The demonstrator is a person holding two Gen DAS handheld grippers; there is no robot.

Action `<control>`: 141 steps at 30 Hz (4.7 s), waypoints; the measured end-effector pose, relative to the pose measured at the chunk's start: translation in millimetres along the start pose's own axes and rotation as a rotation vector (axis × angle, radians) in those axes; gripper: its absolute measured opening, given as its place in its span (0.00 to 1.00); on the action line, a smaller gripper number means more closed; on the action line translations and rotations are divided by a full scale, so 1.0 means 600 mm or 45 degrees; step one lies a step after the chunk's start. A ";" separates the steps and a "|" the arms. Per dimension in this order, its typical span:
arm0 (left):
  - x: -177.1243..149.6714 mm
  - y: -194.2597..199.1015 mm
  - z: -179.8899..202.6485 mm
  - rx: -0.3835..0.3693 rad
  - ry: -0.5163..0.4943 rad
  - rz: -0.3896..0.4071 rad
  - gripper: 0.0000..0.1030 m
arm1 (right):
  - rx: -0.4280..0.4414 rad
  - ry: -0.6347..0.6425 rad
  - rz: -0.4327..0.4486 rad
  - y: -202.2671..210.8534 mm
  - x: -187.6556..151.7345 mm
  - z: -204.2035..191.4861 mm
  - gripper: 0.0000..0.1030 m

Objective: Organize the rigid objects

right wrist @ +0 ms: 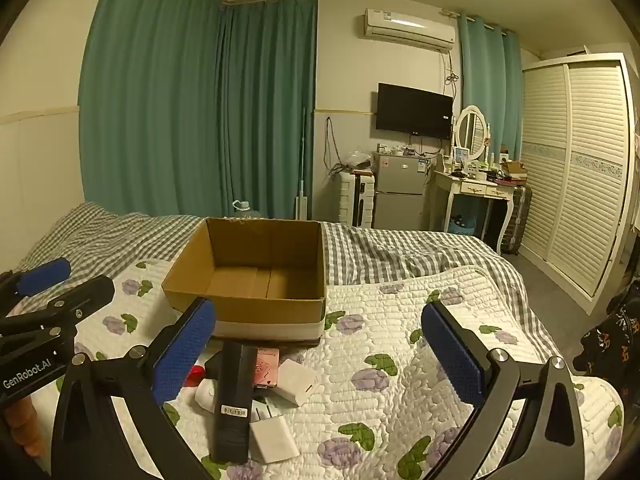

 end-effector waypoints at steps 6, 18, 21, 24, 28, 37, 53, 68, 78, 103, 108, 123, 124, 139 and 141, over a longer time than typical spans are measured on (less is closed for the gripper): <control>0.000 0.000 0.000 0.005 -0.004 0.001 0.71 | 0.003 -0.003 0.008 0.001 0.001 -0.003 1.00; -0.013 -0.006 0.008 0.015 -0.003 -0.004 0.71 | 0.013 -0.008 -0.007 0.000 -0.001 -0.005 1.00; -0.011 0.000 0.006 0.013 0.002 -0.005 0.71 | 0.014 -0.007 -0.013 -0.002 -0.007 -0.009 1.00; -0.012 -0.001 0.007 0.013 0.002 -0.008 0.71 | 0.019 -0.005 -0.018 -0.003 -0.008 -0.010 1.00; -0.011 0.000 0.006 0.014 0.004 -0.008 0.71 | 0.019 -0.002 -0.020 -0.003 -0.009 -0.012 1.00; -0.009 -0.006 -0.003 0.014 0.006 -0.009 0.71 | 0.027 -0.014 -0.034 -0.006 -0.016 -0.012 1.00; -0.009 -0.006 -0.003 0.015 0.005 -0.009 0.71 | 0.032 -0.018 -0.041 -0.007 -0.020 -0.015 1.00; -0.009 -0.006 -0.003 0.016 0.006 -0.009 0.71 | 0.033 -0.017 -0.043 -0.008 -0.021 -0.017 1.00; -0.008 -0.005 -0.003 0.016 0.005 -0.009 0.71 | 0.034 -0.018 -0.045 -0.008 -0.021 -0.017 1.00; -0.045 -0.063 -0.033 0.105 0.014 -0.139 0.71 | 0.184 0.077 -0.314 -0.090 -0.094 -0.078 0.91; -0.075 -0.104 -0.052 0.144 0.036 -0.253 0.71 | 0.268 0.149 -0.493 -0.154 -0.155 -0.122 0.75; -0.102 -0.137 -0.058 0.155 0.035 -0.357 0.71 | 0.405 0.119 -0.640 -0.214 -0.196 -0.124 0.42; -0.103 -0.138 -0.059 0.156 0.036 -0.362 0.71 | 0.416 0.105 -0.641 -0.209 -0.193 -0.118 0.41; -0.120 -0.134 0.038 0.065 -0.050 -0.425 0.71 | 0.309 0.099 -0.543 -0.105 -0.054 0.028 0.18; -0.127 -0.138 0.059 0.037 -0.066 -0.447 0.71 | 0.286 0.079 -0.534 -0.104 -0.053 0.051 0.18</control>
Point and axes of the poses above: each gripper's, at about its wrist camera, not at the fingertips, and y roughly against the way its jaws point, z to its right, x to its top, the point moved 2 cm from there along -y, roughly the way its jaws point
